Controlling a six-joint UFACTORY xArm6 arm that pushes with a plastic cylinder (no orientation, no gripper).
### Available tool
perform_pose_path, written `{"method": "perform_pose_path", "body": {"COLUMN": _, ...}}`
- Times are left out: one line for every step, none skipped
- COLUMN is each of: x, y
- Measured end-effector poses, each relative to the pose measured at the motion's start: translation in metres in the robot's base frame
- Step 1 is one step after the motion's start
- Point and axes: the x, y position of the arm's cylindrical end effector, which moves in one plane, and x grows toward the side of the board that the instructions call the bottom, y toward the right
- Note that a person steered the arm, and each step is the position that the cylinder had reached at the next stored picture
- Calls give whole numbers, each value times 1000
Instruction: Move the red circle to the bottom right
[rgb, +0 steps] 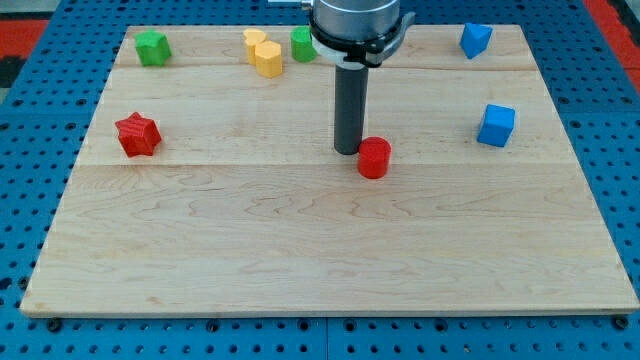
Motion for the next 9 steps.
{"method": "perform_pose_path", "body": {"x": 0, "y": 0}}
{"method": "perform_pose_path", "body": {"x": -9, "y": 5}}
{"method": "perform_pose_path", "body": {"x": -9, "y": 5}}
{"method": "perform_pose_path", "body": {"x": 6, "y": 13}}
{"method": "perform_pose_path", "body": {"x": 35, "y": 33}}
{"method": "perform_pose_path", "body": {"x": 46, "y": 43}}
{"method": "perform_pose_path", "body": {"x": 46, "y": 44}}
{"method": "perform_pose_path", "body": {"x": 45, "y": 52}}
{"method": "perform_pose_path", "body": {"x": 45, "y": 75}}
